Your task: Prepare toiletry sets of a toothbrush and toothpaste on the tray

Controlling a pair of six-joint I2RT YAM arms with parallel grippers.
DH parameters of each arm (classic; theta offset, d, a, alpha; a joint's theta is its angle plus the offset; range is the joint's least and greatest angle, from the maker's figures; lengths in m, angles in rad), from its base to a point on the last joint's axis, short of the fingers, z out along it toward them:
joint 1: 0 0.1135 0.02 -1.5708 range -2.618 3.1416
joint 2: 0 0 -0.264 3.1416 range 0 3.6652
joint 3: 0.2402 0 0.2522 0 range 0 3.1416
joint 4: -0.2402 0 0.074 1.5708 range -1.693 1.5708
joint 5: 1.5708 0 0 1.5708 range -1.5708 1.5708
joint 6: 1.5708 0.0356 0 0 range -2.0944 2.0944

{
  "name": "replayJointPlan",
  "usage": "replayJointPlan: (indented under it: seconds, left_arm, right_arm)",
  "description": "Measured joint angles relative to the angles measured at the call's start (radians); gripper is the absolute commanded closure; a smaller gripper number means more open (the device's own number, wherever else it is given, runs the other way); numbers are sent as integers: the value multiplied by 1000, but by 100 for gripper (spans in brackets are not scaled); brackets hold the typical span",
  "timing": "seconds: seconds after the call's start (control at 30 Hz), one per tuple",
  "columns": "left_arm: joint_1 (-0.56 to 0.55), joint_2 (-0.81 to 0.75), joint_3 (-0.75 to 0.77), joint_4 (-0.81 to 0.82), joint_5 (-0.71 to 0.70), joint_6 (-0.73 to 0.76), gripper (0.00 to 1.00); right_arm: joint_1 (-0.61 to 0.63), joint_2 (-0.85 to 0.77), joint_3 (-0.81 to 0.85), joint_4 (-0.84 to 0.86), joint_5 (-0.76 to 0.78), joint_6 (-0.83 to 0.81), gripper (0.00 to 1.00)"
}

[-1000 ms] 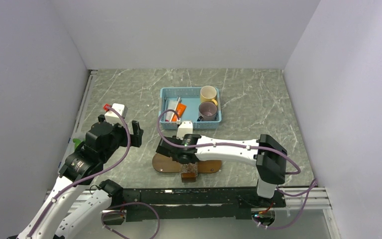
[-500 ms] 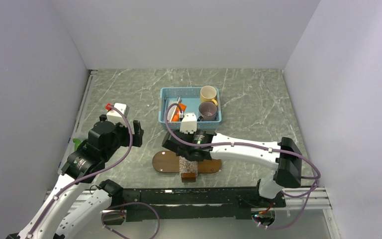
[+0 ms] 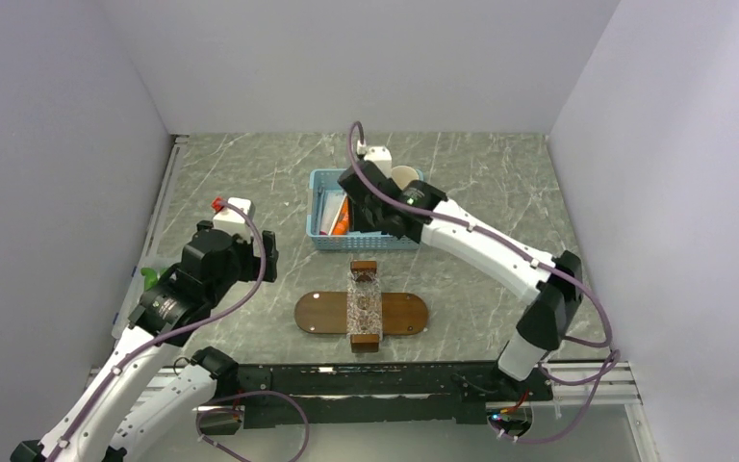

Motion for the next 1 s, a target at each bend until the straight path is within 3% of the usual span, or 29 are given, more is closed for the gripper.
replayJointPlan:
  seconds: [0.37, 0.73, 1.0]
  left_arm:
    - [0, 31, -8, 8, 30, -11, 1]
    - [0, -10, -46, 3, 95, -12, 1]
    - [0, 0, -56, 2, 107, -12, 1]
  right_arm:
    - [-156, 287, 252, 18, -156, -137, 52]
    - [-208, 499, 396, 20, -210, -162, 50]
    - [-230, 597, 426, 27, -262, -142, 43]
